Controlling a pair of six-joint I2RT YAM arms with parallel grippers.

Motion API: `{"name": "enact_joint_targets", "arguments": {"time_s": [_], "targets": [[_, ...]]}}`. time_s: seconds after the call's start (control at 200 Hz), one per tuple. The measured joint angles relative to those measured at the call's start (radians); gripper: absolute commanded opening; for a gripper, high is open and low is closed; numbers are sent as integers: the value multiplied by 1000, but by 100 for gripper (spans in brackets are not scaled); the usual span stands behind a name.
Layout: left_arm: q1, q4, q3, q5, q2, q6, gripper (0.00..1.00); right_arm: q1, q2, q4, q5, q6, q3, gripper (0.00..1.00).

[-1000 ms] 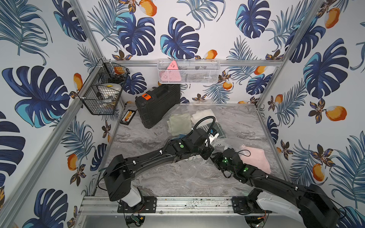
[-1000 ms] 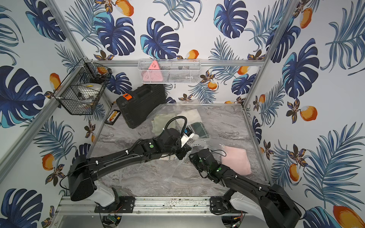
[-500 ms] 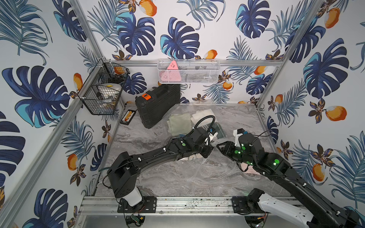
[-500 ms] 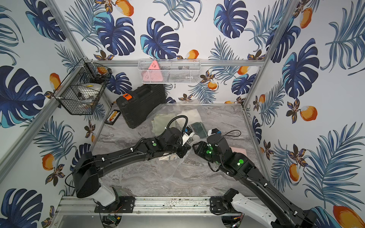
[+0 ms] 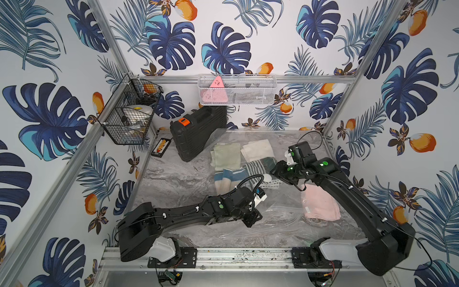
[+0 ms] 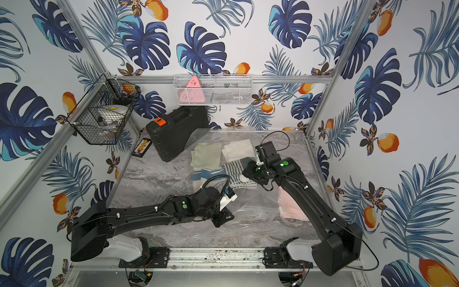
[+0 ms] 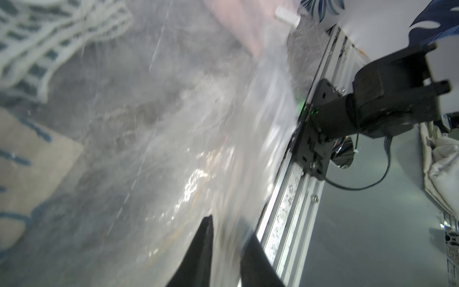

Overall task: Place the folded towel into the vacuum bag
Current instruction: Adjust the vacuum bag at the center of the board.

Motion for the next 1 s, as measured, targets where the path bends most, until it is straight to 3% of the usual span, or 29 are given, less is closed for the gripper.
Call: {"name": "enact_joint_targets", "arguments": {"time_s": [0.215,0.445,0.64,0.796,1.001], "targets": [[65,-58,-65,-26,-124,-36,47,60,117,156,-72,-5,-149,48],[150,-37,-36,-9,-119,-72,47,244,282,356,-94,85,-280,48],[213,35,-74,3,-85,-137,47,271,351,476,-141,143,-340,47],[252,1,-91,-38,-120,-169,49,197,229,420,-184,109,-316,49],[378,-177,-87,-196,-195,-243,58,-112,36,244,-179,-36,-235,59]]}}
